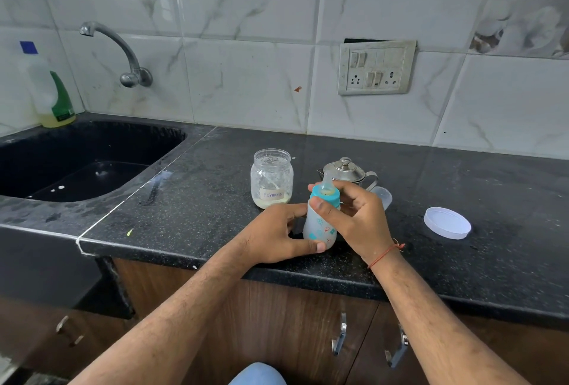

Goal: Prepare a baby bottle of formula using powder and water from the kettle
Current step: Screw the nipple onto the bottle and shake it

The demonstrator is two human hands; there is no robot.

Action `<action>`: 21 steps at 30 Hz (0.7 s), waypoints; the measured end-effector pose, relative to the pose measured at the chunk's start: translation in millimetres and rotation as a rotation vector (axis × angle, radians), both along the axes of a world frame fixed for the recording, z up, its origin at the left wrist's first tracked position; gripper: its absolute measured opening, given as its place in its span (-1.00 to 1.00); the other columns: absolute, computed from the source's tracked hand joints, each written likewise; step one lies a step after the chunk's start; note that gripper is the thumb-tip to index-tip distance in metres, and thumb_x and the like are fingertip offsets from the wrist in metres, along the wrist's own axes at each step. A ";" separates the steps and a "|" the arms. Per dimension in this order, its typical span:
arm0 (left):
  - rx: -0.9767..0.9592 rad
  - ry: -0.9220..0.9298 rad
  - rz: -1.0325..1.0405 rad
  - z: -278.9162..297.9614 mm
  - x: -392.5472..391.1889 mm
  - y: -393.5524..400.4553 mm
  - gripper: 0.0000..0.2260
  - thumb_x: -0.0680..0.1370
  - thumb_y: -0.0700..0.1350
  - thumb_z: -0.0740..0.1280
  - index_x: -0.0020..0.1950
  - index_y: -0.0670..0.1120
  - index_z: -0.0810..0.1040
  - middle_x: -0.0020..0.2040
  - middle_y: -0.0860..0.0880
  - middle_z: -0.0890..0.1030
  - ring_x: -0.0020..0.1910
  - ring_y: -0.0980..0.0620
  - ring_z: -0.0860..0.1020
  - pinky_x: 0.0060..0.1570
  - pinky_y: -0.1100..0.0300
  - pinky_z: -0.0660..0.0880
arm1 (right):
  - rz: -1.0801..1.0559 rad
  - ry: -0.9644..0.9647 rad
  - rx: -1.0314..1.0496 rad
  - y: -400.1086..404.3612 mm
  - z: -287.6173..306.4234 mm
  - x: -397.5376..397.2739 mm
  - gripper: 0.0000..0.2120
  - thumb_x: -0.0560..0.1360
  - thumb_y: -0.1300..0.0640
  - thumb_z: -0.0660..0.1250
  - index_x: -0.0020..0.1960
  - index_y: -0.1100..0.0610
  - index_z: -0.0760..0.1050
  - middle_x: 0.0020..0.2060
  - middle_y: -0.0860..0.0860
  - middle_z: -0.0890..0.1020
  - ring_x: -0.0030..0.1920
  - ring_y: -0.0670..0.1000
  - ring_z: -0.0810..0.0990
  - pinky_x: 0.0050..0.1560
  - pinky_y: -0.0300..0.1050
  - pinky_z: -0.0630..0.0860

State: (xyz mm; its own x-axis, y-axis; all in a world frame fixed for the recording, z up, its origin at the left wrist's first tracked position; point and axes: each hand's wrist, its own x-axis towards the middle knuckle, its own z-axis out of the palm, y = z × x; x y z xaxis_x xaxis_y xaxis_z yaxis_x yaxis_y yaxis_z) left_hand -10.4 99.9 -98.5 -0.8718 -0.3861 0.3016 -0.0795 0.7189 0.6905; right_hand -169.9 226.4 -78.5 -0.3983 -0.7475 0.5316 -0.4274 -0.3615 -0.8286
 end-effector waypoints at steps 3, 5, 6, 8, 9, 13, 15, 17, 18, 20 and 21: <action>0.011 -0.011 -0.032 1.6 -0.1 0.3 -0.73 0.53 0.01 0.63 0.18 0.18 0.67 -0.17 0.32 0.67 -0.30 0.25 0.52 -0.23 0.40 0.39 | 0.168 -0.031 0.047 0.7 2.1 0.1 -0.64 0.61 0.06 0.38 0.36 0.17 0.59 0.33 0.00 0.68 0.36 0.05 0.63 0.36 0.09 0.58; 0.004 -0.018 -0.039 0.8 -0.3 0.1 -0.76 0.53 0.04 0.62 0.15 0.19 0.66 -0.14 0.25 0.70 -0.29 0.17 0.55 -0.24 0.26 0.45 | 0.173 -0.009 0.064 1.7 2.8 1.1 -0.67 0.62 0.08 0.36 0.33 0.18 0.61 0.29 0.01 0.70 0.32 0.06 0.66 0.33 0.10 0.60; -0.002 -0.022 -0.037 -0.3 -0.2 -0.5 -0.75 0.53 0.08 0.61 0.16 0.17 0.68 -0.10 0.18 0.72 -0.24 0.07 0.59 -0.22 0.12 0.52 | 0.127 0.008 0.051 2.0 2.3 2.1 -0.69 0.60 0.05 0.41 0.28 0.18 0.64 0.23 0.00 0.73 0.27 0.05 0.69 0.29 0.14 0.63; -0.011 -0.024 -0.022 -1.6 0.0 -1.0 -0.69 0.52 0.12 0.60 0.22 0.14 0.68 -0.03 0.09 0.74 -0.15 -0.05 0.63 -0.10 -0.04 0.60 | 0.002 0.046 0.013 2.8 1.2 5.0 -0.66 0.53 -0.05 0.51 0.19 0.14 0.68 0.13 -0.04 0.77 0.18 0.01 0.73 0.18 0.21 0.67; -0.008 -0.022 -0.018 -2.4 -0.2 -1.5 -0.68 0.52 0.13 0.61 0.23 0.14 0.69 -0.03 0.09 0.74 -0.15 -0.03 0.64 -0.08 -0.06 0.61 | -0.035 0.056 0.006 2.7 0.5 5.5 -0.64 0.50 -0.09 0.52 0.19 0.11 0.69 0.12 -0.07 0.77 0.16 -0.01 0.74 0.16 0.22 0.68; -0.010 -0.014 -0.034 -2.7 -0.4 -3.0 -0.70 0.52 0.12 0.61 0.21 0.14 0.69 -0.04 0.11 0.74 -0.18 0.03 0.64 -0.09 -0.02 0.62 | 0.138 0.023 0.040 1.5 1.1 3.0 -0.64 0.60 0.08 0.40 0.37 0.13 0.59 0.32 -0.04 0.68 0.32 0.02 0.65 0.31 0.08 0.61; -0.021 -0.010 -0.031 -3.9 -0.5 -3.2 -0.70 0.52 0.12 0.61 0.21 0.13 0.69 -0.04 0.07 0.74 -0.18 0.00 0.64 -0.10 -0.05 0.61 | 0.159 0.022 0.053 2.0 2.0 1.7 -0.65 0.61 0.10 0.37 0.37 0.14 0.59 0.32 -0.02 0.68 0.34 0.05 0.64 0.34 0.08 0.59; -0.038 0.010 -0.019 -4.3 -0.4 -1.7 -0.72 0.52 0.11 0.61 0.18 0.13 0.69 -0.09 0.07 0.72 -0.26 0.12 0.56 -0.17 0.02 0.57 | 0.062 0.061 0.033 3.2 0.3 3.4 -0.67 0.59 0.02 0.43 0.31 0.11 0.63 0.24 -0.05 0.72 0.26 0.03 0.69 0.26 0.14 0.64; -0.049 0.018 -0.014 -4.3 -0.2 -0.8 -0.73 0.52 0.11 0.61 0.17 0.14 0.69 -0.12 0.09 0.70 -0.28 0.17 0.53 -0.21 0.10 0.54 | -0.002 0.089 0.026 3.9 -0.2 5.2 -0.66 0.57 -0.04 0.45 0.28 0.09 0.66 0.19 -0.07 0.74 0.20 0.02 0.72 0.19 0.17 0.67; -0.063 0.033 -0.006 -4.7 -0.3 0.6 -0.74 0.51 0.11 0.62 0.14 0.14 0.69 -0.16 0.09 0.67 -0.30 0.19 0.49 -0.24 0.23 0.47 | -0.055 0.094 0.020 4.0 -1.1 5.6 -0.65 0.55 -0.06 0.50 0.26 0.08 0.68 0.14 -0.09 0.76 0.15 -0.01 0.74 0.13 0.19 0.69; -0.063 0.034 -0.006 -4.7 -0.6 0.3 -0.75 0.51 0.12 0.62 0.14 0.15 0.69 -0.16 0.07 0.66 -0.30 0.18 0.48 -0.24 0.22 0.46 | -0.022 0.066 0.018 3.3 -0.5 4.7 -0.66 0.56 -0.01 0.51 0.27 0.10 0.67 0.17 -0.08 0.75 0.17 -0.01 0.73 0.17 0.17 0.68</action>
State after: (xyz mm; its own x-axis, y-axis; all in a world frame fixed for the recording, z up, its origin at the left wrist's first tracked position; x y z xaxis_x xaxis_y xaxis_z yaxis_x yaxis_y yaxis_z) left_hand -11.0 100.2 -103.1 -0.8628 -0.3602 0.3548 -0.0520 0.7612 0.6464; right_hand -165.2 229.7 -79.0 -0.3790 -0.7489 0.5435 -0.4891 -0.3364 -0.8047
